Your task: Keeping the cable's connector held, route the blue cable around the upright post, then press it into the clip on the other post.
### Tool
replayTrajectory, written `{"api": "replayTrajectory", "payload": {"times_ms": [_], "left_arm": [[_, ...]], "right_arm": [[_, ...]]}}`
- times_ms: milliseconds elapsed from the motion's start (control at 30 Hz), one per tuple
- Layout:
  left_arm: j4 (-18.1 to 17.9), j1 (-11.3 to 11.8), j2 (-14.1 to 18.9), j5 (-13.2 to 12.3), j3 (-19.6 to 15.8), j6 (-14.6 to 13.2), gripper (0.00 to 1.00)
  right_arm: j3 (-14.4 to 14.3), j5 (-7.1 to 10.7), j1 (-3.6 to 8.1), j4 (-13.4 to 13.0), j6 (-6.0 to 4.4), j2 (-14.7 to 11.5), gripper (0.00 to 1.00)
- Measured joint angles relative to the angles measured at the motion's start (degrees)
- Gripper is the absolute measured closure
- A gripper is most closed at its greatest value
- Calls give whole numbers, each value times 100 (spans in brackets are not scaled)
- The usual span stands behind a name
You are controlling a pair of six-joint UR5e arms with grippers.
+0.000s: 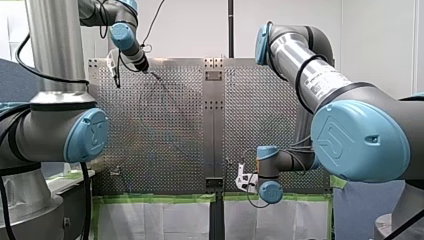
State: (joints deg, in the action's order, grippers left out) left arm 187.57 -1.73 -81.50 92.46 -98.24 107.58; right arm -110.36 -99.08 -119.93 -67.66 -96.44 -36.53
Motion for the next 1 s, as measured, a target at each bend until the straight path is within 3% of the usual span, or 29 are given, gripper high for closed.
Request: {"api": "replayTrajectory", "payload": {"times_ms": [267, 500, 700, 1000], "left_arm": [[17, -10, 1, 45, 0, -16, 0], [69, -92, 1, 337, 0, -351, 0], [69, -299, 0, 467, 7, -664, 0], [-58, -732, -46, 860, 93, -1110, 0]], "right_arm": [[8, 2, 0, -8, -6, 0, 100], [24, 6, 0, -12, -10, 0, 100], [41, 10, 0, -7, -9, 0, 100], [44, 11, 0, 1, -3, 0, 100]]}}
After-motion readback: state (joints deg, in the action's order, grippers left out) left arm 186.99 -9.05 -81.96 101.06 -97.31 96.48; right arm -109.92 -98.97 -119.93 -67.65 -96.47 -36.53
